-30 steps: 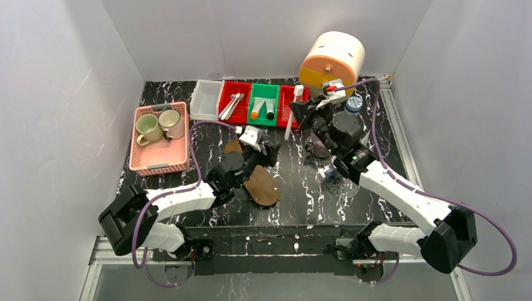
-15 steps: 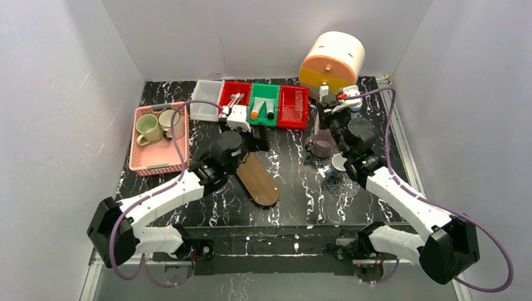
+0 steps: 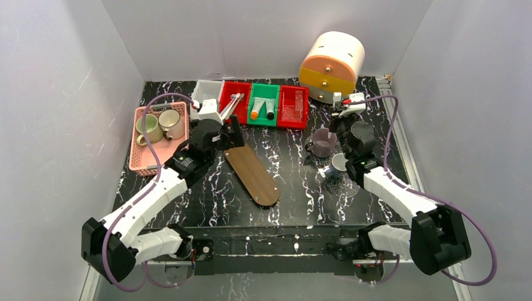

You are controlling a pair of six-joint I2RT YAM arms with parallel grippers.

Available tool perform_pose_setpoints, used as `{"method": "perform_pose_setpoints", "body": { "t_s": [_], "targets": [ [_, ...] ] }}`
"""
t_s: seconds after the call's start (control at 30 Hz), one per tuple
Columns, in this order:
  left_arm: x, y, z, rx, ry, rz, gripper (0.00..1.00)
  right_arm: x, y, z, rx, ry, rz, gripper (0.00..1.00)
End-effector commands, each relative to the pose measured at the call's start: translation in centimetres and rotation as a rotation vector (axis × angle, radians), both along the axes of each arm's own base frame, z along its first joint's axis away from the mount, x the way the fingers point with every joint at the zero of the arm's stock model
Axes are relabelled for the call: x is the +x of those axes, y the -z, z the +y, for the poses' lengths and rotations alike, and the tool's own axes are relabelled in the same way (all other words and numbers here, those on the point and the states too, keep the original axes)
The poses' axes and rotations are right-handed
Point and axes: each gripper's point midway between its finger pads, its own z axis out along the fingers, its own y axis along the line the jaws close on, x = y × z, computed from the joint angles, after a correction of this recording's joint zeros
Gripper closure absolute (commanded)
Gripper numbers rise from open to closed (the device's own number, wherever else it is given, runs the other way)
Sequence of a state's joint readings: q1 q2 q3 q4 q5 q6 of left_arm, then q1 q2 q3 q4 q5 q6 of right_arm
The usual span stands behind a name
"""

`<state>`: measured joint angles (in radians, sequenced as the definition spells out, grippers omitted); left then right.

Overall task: Prepare toiletry sets of a toothbrush and toothpaste on the tray
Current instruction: Place the toothbrush in the cup.

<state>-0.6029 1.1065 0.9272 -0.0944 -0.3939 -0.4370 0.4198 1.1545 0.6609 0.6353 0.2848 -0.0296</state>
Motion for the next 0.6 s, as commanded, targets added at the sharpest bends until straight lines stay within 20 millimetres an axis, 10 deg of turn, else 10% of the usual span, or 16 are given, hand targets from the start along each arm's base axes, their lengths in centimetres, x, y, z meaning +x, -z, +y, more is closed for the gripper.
{"method": "perform_pose_setpoints", "body": {
  "t_s": [0.0,0.57],
  "targets": [
    [-1.8,-0.6,2.1,0.048,-0.011,0.024,0.01,1.0,-0.5,-1.0,0.043,0.039,-0.062,0.99],
    [-3.3,-0.8,4.8,0.122,-0.045,-0.032,0.02,2.8,7.6,-0.5,0.04,0.028,0.077,0.99]
  ]
}}
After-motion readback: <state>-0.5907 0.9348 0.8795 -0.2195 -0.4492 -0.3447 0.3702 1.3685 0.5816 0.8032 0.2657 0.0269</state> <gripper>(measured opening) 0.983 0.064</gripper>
